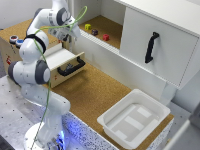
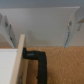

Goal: Go close the drawer

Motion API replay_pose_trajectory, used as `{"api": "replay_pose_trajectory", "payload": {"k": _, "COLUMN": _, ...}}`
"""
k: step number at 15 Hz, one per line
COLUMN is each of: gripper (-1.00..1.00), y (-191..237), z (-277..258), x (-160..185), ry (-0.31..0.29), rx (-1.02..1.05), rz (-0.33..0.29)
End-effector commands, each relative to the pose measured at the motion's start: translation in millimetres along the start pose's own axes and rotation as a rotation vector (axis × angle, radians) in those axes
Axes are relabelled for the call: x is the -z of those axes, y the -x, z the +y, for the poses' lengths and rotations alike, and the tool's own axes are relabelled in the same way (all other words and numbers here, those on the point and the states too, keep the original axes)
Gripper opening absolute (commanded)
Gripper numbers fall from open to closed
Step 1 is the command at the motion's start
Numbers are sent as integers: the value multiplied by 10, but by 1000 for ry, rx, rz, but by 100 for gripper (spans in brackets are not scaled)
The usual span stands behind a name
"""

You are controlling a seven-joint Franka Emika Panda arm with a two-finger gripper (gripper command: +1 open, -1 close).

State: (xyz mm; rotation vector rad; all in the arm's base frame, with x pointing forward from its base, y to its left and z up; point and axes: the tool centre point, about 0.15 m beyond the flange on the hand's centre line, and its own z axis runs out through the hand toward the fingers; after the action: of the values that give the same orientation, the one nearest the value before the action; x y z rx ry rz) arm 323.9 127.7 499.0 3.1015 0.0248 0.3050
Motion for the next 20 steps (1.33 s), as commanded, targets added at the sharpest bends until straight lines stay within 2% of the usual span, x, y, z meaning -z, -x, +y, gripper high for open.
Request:
{"api": "replay_pose_trajectory", "payload": {"k": 1, "gripper": 100, "y": 331, "z": 469, "x": -319, "ry": -107, "rx": 43, "rz": 7}}
{"api": "replay_pose_trajectory", "payload": {"k": 4, "gripper": 100, "y": 323, "z": 606, "x": -574, "ry": -91, "rx": 31, "rz": -39}}
{"api": "replay_pose_trajectory", "payload": {"k": 7, "gripper": 100, "y": 335, "z": 715, "x": -942, "ry": -114, "rx": 35, "rz": -109}}
{"api": "replay_pose_trajectory", "payload": {"k": 9, "gripper": 100, "y": 360, "z": 712, "x": -1092, "ry": -117, "rx": 64, "rz": -127}}
{"api": "replay_pose_trajectory", "payload": {"k": 10, "gripper": -100, "y": 373, "z": 716, "x": -1163, "ry": -112, "rx": 61, "rz": -123}}
{"api": "replay_pose_trajectory", "payload": {"k": 15, "gripper": -100, "y": 370, "z": 716, "x": -1542, "ry": -93, "rx": 40, "rz": -135}}
{"api": "replay_pose_trajectory", "payload": {"k": 18, "gripper": -100, "y": 276, "z": 680, "x": -1671, "ry": -81, "rx": 29, "rz": -105}}
{"api": "replay_pose_trajectory", "payload": {"k": 20, "gripper": -100, "y": 228, "z": 637, "x": -1798, "ry": -70, "rx": 25, "rz": -110}}
